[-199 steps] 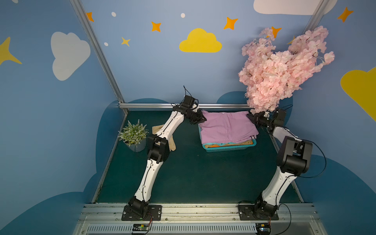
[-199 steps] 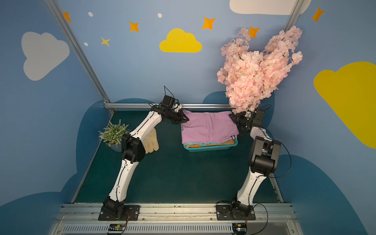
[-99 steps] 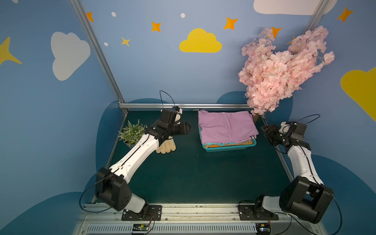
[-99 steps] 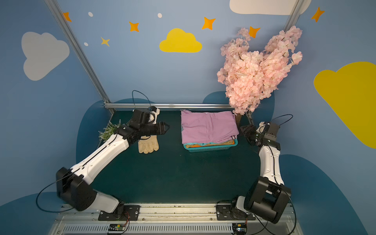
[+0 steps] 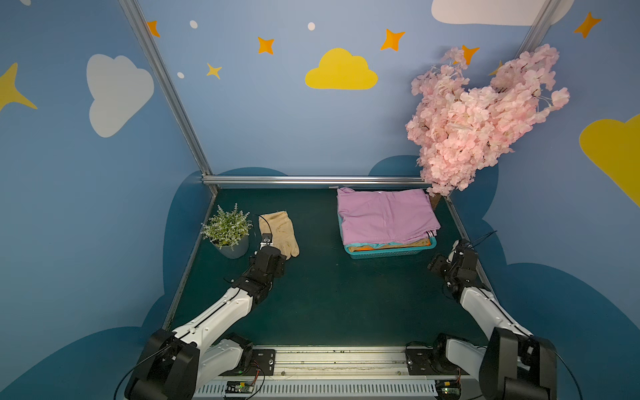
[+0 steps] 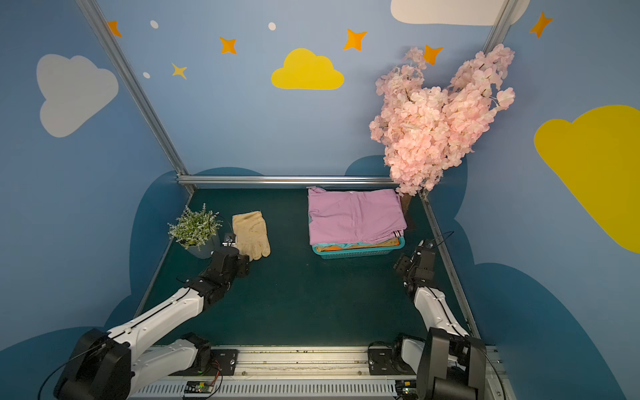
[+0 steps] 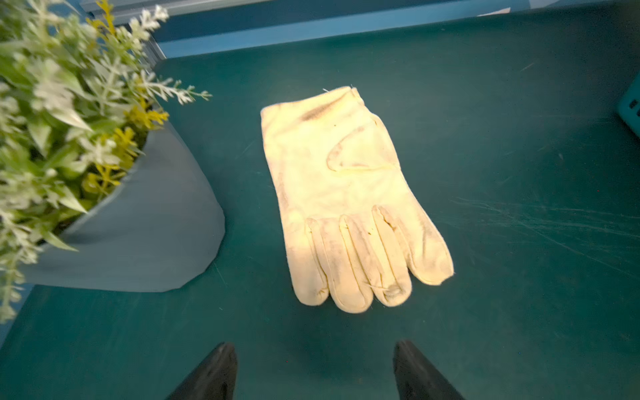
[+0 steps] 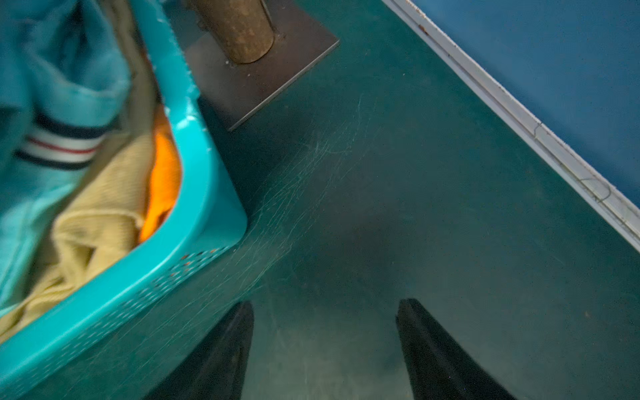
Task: Put the folded long pants in the basket
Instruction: Reset both arms
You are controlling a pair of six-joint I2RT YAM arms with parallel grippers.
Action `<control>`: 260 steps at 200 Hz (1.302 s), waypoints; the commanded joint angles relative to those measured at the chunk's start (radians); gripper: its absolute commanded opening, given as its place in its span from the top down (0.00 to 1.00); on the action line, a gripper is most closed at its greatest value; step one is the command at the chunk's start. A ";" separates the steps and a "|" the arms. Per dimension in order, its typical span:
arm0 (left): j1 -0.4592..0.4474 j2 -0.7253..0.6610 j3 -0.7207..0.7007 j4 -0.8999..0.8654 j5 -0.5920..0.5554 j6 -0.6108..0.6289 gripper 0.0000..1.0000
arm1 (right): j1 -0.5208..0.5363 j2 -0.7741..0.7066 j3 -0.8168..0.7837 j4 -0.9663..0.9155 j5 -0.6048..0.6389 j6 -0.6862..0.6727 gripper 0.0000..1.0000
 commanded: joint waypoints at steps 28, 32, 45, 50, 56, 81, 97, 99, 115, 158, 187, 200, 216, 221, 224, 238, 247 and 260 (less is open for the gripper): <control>0.118 0.095 -0.098 0.460 0.066 0.172 0.26 | 0.031 0.061 -0.070 0.400 0.038 -0.048 0.28; 0.132 0.130 -0.116 0.520 0.075 0.172 0.26 | 0.032 0.069 -0.076 0.434 0.033 -0.056 0.28; 0.153 0.239 -0.143 0.692 0.073 0.186 0.27 | 0.029 0.121 -0.094 0.528 0.004 -0.044 0.28; 0.148 0.266 -0.136 0.720 0.083 0.218 0.28 | 0.030 0.156 -0.110 0.603 -0.011 -0.045 0.28; 0.144 0.273 -0.122 0.700 0.141 0.280 0.29 | 0.041 0.180 -0.123 0.683 -0.023 -0.067 0.27; 0.165 0.328 -0.140 0.799 0.237 0.363 0.30 | 0.102 0.200 -0.138 0.735 -0.080 -0.169 0.02; 0.191 0.422 -0.193 1.040 0.150 0.324 0.29 | 0.115 0.301 -0.071 0.718 -0.165 -0.219 0.02; 0.196 0.422 -0.199 1.045 0.149 0.311 0.29 | 0.117 0.314 -0.062 0.719 -0.176 -0.225 0.02; 0.242 0.368 -0.222 0.991 0.207 0.253 0.26 | 0.138 0.334 -0.027 0.663 -0.186 -0.244 0.02; 0.399 0.432 -0.094 0.787 0.462 0.156 0.01 | 0.147 0.322 -0.002 0.610 -0.171 -0.260 0.02; 0.404 0.446 -0.108 0.838 0.475 0.153 0.00 | 0.162 0.324 0.004 0.610 -0.156 -0.273 0.02; 0.400 0.434 -0.101 0.808 0.468 0.153 0.00 | 0.163 0.323 0.005 0.581 -0.151 -0.273 0.02; 0.400 0.434 -0.100 0.801 0.467 0.154 0.00 | 0.165 0.323 0.005 0.580 -0.147 -0.274 0.02; 0.401 0.436 -0.101 0.806 0.466 0.153 0.00 | 0.164 0.323 0.007 0.580 -0.148 -0.275 0.02; 0.400 0.436 -0.101 0.810 0.467 0.153 0.00 | 0.165 0.325 0.005 0.579 -0.148 -0.274 0.02; 0.400 0.434 -0.101 0.806 0.466 0.155 0.00 | 0.164 0.325 0.007 0.579 -0.148 -0.274 0.02; 0.401 0.435 -0.101 0.806 0.466 0.154 0.00 | 0.163 0.324 0.007 0.578 -0.148 -0.274 0.02; 0.401 0.435 -0.102 0.806 0.466 0.155 0.00 | 0.166 0.325 0.006 0.578 -0.147 -0.276 0.02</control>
